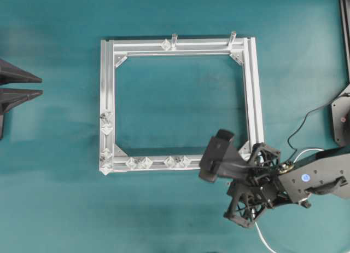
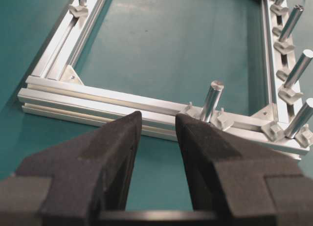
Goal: Move the cable alternately left and right between 8 closely spaced pins so it hooks onto each one.
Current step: 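Lift the plug and carry it up along the frame's right side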
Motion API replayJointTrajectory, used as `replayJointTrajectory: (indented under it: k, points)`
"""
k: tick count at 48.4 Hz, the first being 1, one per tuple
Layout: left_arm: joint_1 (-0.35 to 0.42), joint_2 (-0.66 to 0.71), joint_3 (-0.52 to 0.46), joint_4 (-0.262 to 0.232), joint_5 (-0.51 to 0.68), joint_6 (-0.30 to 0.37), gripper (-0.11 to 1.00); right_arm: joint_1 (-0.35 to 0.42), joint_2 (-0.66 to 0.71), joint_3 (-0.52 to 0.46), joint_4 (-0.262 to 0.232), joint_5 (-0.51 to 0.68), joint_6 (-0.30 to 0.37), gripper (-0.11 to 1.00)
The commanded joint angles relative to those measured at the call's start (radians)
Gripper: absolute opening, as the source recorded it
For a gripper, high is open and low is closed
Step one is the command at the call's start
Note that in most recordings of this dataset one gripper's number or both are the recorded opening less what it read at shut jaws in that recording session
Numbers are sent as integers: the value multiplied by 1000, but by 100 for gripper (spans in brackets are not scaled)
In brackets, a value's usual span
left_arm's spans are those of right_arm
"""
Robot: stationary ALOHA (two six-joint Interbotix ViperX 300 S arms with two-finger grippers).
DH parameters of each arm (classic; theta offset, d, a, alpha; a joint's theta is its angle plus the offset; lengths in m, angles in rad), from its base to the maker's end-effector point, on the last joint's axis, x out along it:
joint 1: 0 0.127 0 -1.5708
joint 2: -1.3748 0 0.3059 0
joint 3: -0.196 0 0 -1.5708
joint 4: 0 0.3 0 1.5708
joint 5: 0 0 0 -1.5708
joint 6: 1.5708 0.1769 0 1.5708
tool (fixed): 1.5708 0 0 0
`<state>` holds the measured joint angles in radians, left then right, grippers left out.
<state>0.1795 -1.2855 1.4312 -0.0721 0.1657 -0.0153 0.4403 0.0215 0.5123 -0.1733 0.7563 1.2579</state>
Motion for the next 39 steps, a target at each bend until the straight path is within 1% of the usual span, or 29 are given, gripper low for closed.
replayJointTrajectory:
  k: [1, 2, 3, 10, 14, 18, 22, 26, 39]
  points:
    - [3, 8, -11, 3, -11, -11, 38, 2, -29, -9, -25, 15, 94, 15]
    - [3, 8, -11, 2, -11, -11, 38, 2, -29, -9, -31, 18, 120, 15]
    - [3, 8, -11, 2, -12, -11, 38, 2, -29, -9, -38, 25, 161, 15]
    - [3, 8, -11, 3, -11, -9, 38, -9, -31, -9, -69, 72, 330, 15]
    - [3, 8, -11, 3, -11, -11, 38, -15, -31, -8, -83, 100, 399, 15]
    - [3, 8, -11, 3, -11, -11, 38, -23, -29, -5, -97, 110, 451, 15]
    - [3, 8, -11, 3, -11, -11, 38, -31, -29, -2, -98, 109, 482, 15]
    - [3, 8, -11, 3, -11, -11, 38, -38, -29, -2, -98, 112, 499, 15]
    - [3, 8, -11, 3, -11, -9, 38, -72, -31, 14, -98, 114, 522, 15]
